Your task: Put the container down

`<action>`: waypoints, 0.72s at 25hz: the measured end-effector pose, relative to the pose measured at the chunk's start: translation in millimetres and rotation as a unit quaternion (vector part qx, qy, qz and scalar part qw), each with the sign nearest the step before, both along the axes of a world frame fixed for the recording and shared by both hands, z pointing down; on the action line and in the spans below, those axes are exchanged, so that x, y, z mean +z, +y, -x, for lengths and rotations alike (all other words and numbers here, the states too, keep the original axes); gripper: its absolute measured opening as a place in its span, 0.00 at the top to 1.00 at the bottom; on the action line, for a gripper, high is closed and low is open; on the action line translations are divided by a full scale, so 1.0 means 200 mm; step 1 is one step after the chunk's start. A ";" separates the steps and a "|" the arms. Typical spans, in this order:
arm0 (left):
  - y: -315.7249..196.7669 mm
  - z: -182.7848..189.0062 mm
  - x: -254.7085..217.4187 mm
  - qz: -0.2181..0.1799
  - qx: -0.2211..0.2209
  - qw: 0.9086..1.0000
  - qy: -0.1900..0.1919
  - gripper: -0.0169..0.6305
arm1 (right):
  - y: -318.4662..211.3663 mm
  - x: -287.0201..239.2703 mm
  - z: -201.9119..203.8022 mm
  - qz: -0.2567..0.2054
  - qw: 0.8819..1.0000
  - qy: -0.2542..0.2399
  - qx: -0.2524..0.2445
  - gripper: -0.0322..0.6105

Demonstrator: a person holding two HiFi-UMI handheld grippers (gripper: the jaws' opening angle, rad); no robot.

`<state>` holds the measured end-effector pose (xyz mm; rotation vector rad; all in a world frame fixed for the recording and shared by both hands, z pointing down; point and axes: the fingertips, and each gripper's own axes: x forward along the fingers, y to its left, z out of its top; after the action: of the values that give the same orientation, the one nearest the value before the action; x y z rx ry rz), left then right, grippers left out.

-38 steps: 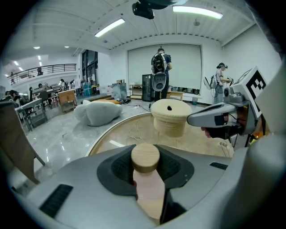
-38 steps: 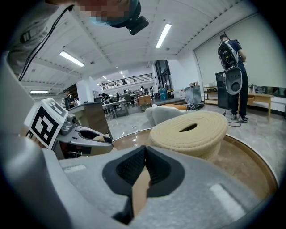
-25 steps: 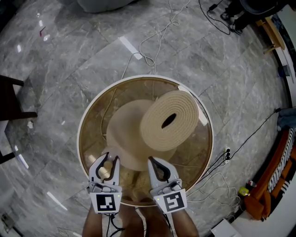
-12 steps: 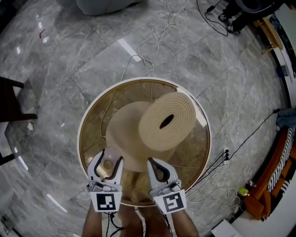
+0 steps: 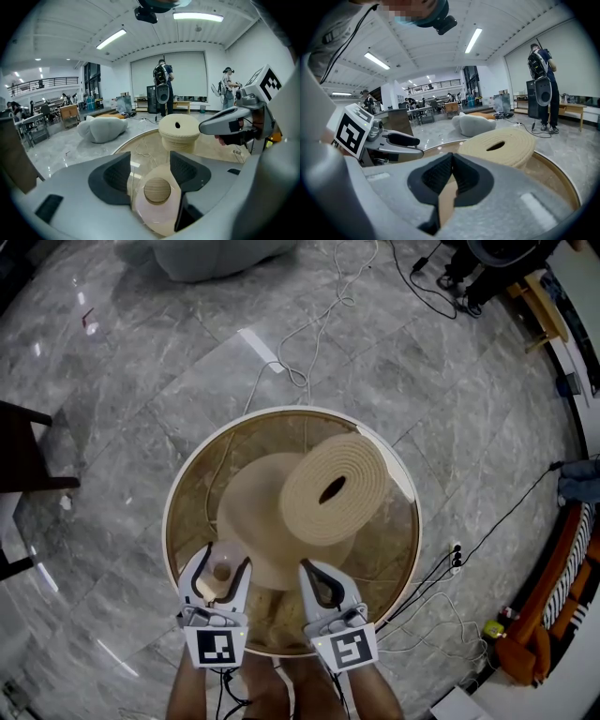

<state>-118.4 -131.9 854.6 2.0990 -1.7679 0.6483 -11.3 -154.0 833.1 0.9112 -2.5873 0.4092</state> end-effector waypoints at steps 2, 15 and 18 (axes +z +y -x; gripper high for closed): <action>0.00 0.01 -0.06 -0.004 0.001 1.000 -0.002 0.56 | -0.01 -0.06 0.01 -0.006 1.000 -0.003 0.001 0.95; 0.05 0.01 -0.77 -0.033 0.010 0.999 -0.010 0.57 | 0.02 -0.69 -0.02 -0.031 0.999 0.000 0.012 0.95; 0.06 0.01 -0.95 -0.041 0.033 0.998 -0.035 0.57 | 0.02 -0.88 -0.05 -0.036 0.999 0.000 0.017 0.95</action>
<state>-121.2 -119.2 664.2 2.2242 -1.7965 0.6858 -1.1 -150.6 657.5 0.9811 -2.6040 0.3277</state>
